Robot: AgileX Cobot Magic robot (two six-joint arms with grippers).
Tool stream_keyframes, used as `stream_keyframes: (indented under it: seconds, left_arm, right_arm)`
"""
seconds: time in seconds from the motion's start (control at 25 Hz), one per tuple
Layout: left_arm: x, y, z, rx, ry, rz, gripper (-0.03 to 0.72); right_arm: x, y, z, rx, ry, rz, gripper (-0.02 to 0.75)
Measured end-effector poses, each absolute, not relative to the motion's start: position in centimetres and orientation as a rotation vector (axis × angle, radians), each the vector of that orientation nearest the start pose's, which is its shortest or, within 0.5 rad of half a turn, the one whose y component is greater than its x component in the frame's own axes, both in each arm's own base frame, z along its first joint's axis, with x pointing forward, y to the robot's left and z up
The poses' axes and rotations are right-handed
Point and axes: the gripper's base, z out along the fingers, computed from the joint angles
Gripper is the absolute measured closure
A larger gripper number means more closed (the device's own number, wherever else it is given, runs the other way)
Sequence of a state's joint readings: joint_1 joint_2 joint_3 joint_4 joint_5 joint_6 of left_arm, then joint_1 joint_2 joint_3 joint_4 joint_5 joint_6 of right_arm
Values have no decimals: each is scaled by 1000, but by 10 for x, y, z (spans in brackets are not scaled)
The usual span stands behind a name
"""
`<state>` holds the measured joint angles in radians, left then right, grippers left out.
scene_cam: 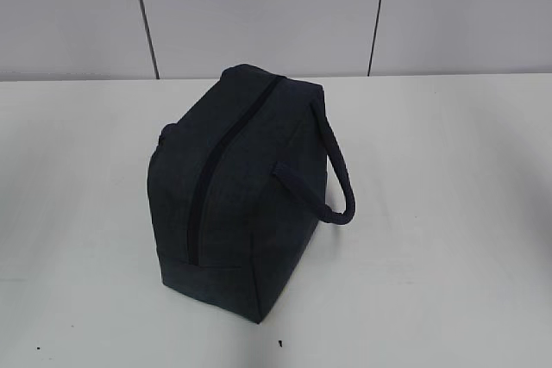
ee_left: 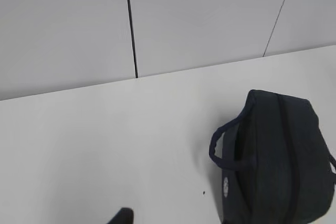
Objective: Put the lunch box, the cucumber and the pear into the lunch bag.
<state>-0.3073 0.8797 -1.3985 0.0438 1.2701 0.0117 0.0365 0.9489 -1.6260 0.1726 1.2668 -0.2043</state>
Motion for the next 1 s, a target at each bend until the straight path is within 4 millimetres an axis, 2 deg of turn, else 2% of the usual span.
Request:
stream_keyframes:
  seconds: [0.2,0.48,0.68,0.84,1.0]
  left_arm:
    - [66,-23,449,354,2178,-202,369]
    - [20,-13,389,367,2198,-258,369]
    - [-2,-6,345,367,2204,-250,369]
    - [-12,-1,318,356,2169,-228,369]
    - [-16,3,297,343,2117,-206,369]
  right_arm:
    - [61,7,486,-212,2065,-3,341]
    - [3,0,412,-145,2088,-40,340]
    - [-31,-1,362,-140,2047,-40,341]
    - [-51,-2,330,-136,1992,-41,349]
    - [-44,-2,310,-139,2043,-39,358]
